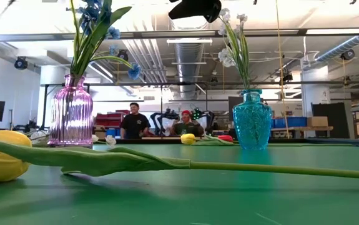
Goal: Sort flowers into vase by color
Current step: Put the blue flowers into the violet vase
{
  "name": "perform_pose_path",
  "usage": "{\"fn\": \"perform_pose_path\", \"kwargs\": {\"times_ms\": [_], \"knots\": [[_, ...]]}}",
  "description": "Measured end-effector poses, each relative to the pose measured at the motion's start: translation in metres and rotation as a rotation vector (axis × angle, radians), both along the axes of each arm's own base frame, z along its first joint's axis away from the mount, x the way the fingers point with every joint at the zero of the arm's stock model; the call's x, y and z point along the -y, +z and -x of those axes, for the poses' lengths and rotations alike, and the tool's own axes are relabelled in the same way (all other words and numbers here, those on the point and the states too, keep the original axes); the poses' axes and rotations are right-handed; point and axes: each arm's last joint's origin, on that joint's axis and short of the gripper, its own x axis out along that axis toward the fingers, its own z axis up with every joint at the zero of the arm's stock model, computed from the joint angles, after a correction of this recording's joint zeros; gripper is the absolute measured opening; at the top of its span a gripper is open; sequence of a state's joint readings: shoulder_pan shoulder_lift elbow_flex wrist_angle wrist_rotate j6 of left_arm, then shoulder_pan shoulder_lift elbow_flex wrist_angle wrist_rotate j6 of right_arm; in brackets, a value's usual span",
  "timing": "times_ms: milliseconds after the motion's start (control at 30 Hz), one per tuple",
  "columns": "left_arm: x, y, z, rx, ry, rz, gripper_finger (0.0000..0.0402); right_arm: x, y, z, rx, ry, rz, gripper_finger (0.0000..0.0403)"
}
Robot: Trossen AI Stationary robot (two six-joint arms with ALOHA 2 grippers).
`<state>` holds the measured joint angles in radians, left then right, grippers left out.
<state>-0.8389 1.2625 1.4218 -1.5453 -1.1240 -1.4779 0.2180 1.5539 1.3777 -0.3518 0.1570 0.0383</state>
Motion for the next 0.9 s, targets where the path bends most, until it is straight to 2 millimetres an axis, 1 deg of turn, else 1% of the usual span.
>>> {"fn": "perform_pose_path", "kwargs": {"times_ms": [100, 167, 267, 367, 467, 667, 900], "knots": [[0.002, 0.009, -0.004, 0.086, -0.020, -0.174, 0.0000, 0.000, 0.001, -0.001, 0.010, 0.000, -0.003, 0.0219], [0.006, 0.011, -0.008, 0.114, -0.025, -0.266, 0.0000, 0.000, 0.002, -0.001, 0.025, 0.000, -0.006, 0.0219], [0.010, 0.006, -0.012, 0.107, -0.029, -0.366, 0.0000, 0.000, 0.002, -0.002, 0.028, 0.000, -0.007, 0.0219], [0.012, -0.004, -0.012, 0.194, 0.025, -0.437, 0.0000, 0.000, 0.002, -0.001, 0.028, 0.000, -0.007, 0.0219], [0.012, -0.016, -0.012, 0.232, 0.039, -0.407, 0.0000, 0.000, 0.002, -0.002, 0.028, 0.001, -0.004, 0.0219], [0.010, -0.046, -0.011, 0.328, 0.074, -0.291, 0.0000, 0.000, 0.002, -0.002, 0.034, 0.006, 0.002, 0.0219], [0.007, -0.077, -0.008, 0.355, 0.083, -0.260, 0.0000, 0.000, 0.003, -0.003, 0.038, 0.007, 0.004, 0.0219]]}}
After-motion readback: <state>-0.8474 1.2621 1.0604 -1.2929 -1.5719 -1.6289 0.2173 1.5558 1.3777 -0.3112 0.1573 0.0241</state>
